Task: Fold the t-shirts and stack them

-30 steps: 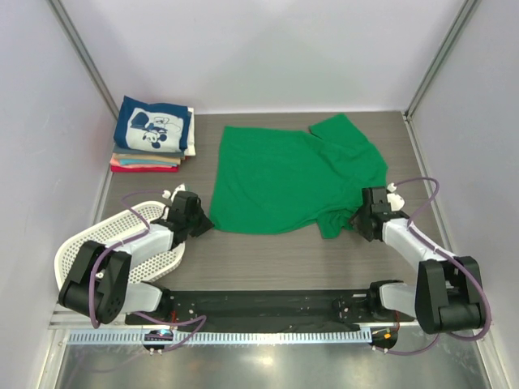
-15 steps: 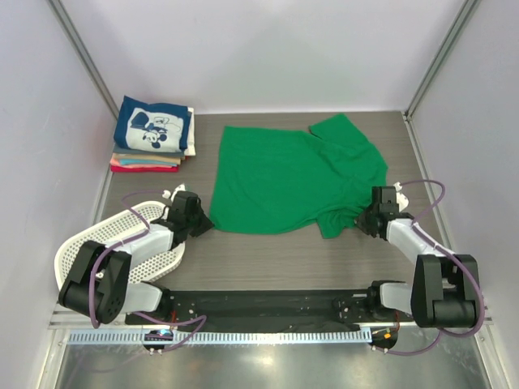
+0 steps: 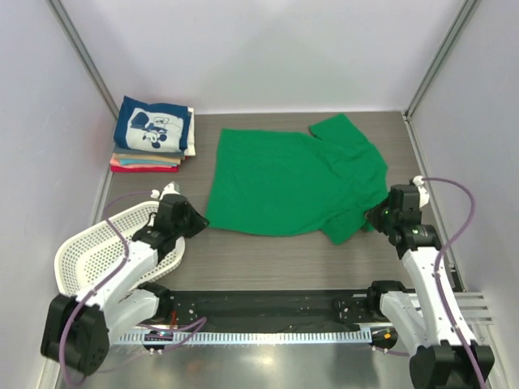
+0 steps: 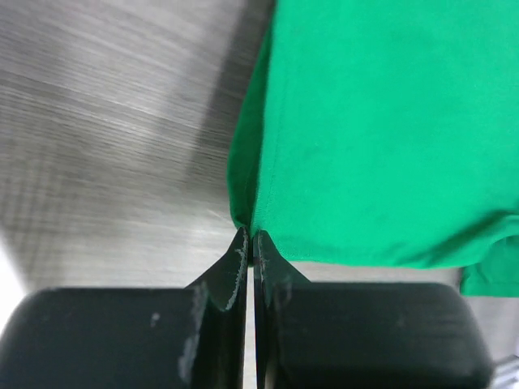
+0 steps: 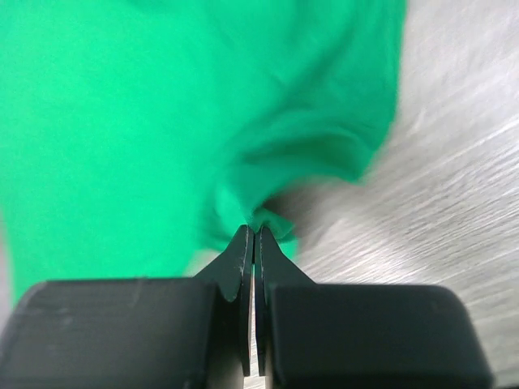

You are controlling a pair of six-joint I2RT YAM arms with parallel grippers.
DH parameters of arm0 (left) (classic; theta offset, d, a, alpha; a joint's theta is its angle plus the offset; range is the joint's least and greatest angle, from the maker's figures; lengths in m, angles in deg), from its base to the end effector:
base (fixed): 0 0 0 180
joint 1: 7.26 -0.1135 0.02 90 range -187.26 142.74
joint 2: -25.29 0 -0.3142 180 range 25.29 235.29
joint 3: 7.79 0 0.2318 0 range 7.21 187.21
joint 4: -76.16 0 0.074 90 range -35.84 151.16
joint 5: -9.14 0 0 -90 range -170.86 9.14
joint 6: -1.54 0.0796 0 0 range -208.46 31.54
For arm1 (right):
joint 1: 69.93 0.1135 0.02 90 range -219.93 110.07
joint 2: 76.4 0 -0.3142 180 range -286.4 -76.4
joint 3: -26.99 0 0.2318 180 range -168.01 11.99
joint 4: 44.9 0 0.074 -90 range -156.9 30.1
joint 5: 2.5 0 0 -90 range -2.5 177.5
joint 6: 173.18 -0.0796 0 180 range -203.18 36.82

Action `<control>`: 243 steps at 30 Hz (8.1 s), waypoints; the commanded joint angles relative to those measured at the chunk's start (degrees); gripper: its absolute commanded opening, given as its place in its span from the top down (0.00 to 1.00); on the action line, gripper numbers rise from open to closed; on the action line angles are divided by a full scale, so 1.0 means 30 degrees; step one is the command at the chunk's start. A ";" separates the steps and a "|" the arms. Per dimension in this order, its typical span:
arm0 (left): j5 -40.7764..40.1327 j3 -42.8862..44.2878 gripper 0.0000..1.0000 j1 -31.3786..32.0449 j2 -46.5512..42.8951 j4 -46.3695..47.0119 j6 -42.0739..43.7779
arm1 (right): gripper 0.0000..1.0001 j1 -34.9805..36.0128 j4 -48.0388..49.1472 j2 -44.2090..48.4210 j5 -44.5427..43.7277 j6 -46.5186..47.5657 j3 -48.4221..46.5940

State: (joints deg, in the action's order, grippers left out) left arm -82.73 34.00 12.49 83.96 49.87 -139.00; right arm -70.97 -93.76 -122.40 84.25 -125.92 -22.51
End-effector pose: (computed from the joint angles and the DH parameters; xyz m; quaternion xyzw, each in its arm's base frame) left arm 0.1801 -0.0619 0.2095 -0.2498 0.8829 -0.2165 0.3335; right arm 0.1408 -0.0071 0.2445 0.3547 0.8540 0.1106 0.3641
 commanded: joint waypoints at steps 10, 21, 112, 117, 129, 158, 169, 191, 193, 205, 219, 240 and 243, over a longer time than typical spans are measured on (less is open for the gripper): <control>0.0066 0.2788 1.00 0.0009 -0.6342 -0.7338 0.0237 | 0.99 -0.0035 -0.7896 0.5048 -0.0763 -0.0255 -0.5813; -0.0900 0.5304 1.00 -0.0020 -0.2431 -0.6755 0.1495 | 0.99 -0.0035 -0.4418 0.0403 -0.0850 0.0826 -0.6954; 0.1413 0.0716 1.00 -0.1895 0.1452 -0.1450 -0.2076 | 0.99 -0.7328 0.3555 -0.7902 0.2193 0.1064 0.0601; 0.1414 -0.0110 1.00 -0.1836 -0.0717 -0.2768 -0.2224 | 0.92 -0.7593 0.2035 -0.5004 0.2284 0.1063 0.0835; 0.1650 0.2050 0.47 -0.1661 -0.4060 -0.5669 -0.1318 | 0.24 -0.7390 0.2260 -0.2127 0.4767 0.0827 -0.1558; 0.3523 -0.2982 0.50 -0.1573 0.1242 0.6810 0.0823 | 0.30 0.2280 0.0888 -3.4410 -0.2200 0.9764 -3.5047; 0.1008 -0.0848 0.50 -0.1602 0.0162 0.2655 0.0734 | 0.53 0.2982 0.1679 -3.5146 -0.1380 0.9384 -3.3822; -0.3624 1.5266 0.46 -0.2598 1.5562 -0.0014 0.4802 | 0.99 0.3071 0.5662 -3.1809 -0.1116 0.8388 -2.6533; -0.3683 1.6000 0.46 -0.2686 1.6937 -0.0046 0.5099 | 0.99 0.3070 0.5956 -3.1689 -0.0941 0.8388 -2.6148; -0.4534 1.9518 0.47 -0.2950 2.0518 -0.1041 0.6243 | 0.99 0.3012 0.6074 -3.1953 -0.0208 0.8505 -2.6204; -0.3919 2.0281 0.79 -0.2979 2.1634 -0.1481 0.6096 | 0.99 0.2778 0.6104 -3.2041 0.0408 0.8329 -2.6175; -0.2748 1.8640 1.00 -0.2979 1.6889 -0.2359 0.5862 | 0.99 0.2953 0.6074 -2.6535 0.2517 0.8710 -2.3365; -0.2542 1.8406 1.00 -0.2950 1.6128 -0.2534 0.5862 | 0.99 0.3012 0.6046 -2.5626 0.2547 0.8710 -2.2400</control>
State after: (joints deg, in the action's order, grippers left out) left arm -91.39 90.02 3.86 136.31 43.05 -121.10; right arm -62.47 -76.30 -205.61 90.74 -100.00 -91.12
